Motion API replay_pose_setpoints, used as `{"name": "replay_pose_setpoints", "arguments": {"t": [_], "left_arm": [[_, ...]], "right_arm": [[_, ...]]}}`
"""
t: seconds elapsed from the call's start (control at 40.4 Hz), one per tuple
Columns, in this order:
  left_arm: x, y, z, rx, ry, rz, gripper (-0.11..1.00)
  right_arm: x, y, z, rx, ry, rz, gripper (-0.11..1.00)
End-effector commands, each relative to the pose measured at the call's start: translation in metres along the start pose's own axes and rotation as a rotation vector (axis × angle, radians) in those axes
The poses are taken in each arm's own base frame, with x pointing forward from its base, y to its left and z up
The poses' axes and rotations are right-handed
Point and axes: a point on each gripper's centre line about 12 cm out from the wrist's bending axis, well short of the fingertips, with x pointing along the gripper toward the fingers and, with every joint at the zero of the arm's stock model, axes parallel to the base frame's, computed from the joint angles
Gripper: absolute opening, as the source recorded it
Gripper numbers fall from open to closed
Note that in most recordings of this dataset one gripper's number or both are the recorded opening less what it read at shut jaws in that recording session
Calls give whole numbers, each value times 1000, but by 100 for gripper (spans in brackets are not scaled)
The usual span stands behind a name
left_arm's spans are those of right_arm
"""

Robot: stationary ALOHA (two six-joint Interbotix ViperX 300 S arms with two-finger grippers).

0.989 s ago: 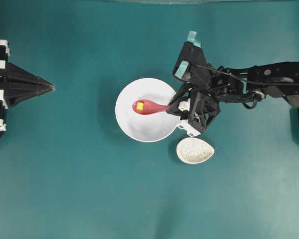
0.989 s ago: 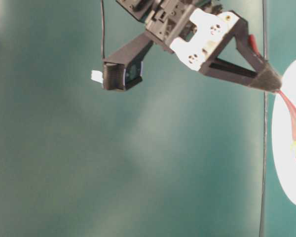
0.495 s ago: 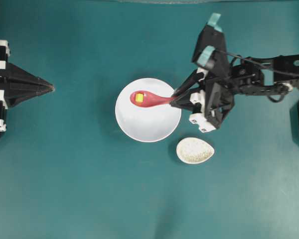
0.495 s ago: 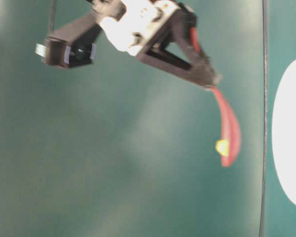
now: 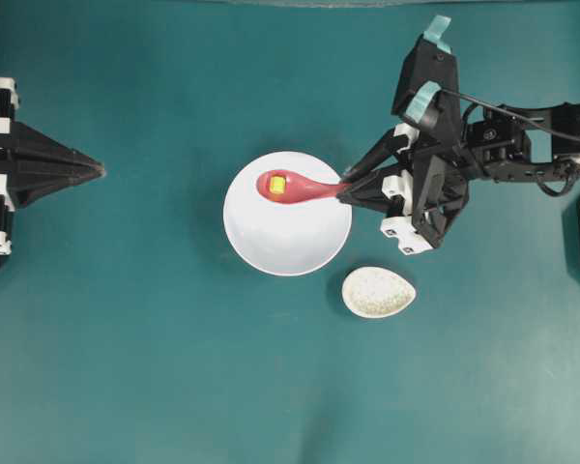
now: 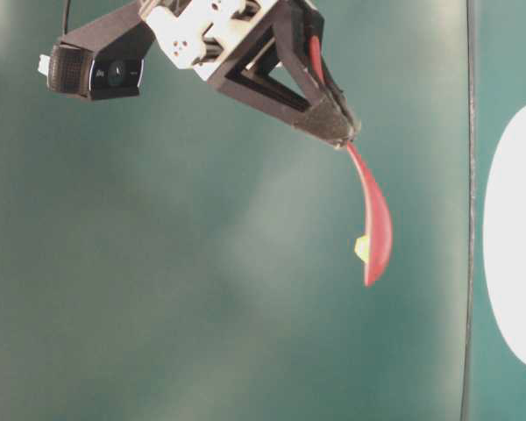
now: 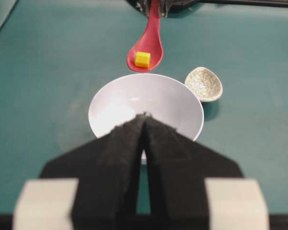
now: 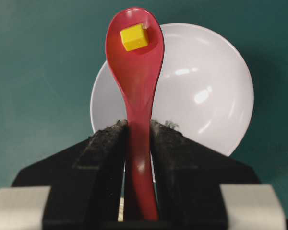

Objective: Scoop the yellow hexagonal prism block from the bowl with a spoon using the right arm.
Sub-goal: 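Lift the spoon holding the yellow block up and toward the right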

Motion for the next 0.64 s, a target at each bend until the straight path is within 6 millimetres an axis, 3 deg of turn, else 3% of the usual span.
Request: {"name": "replay_pose_setpoints", "arguments": {"t": [0.0,0.618], "left_arm": [[0,1,13,0,-34,3,-1],[-1,1,14,0,-37,3,-1]], "right_arm": [[-6,5,8,-6,-32,14,24],[-19,3,3,-13,-42,19,24]]}}
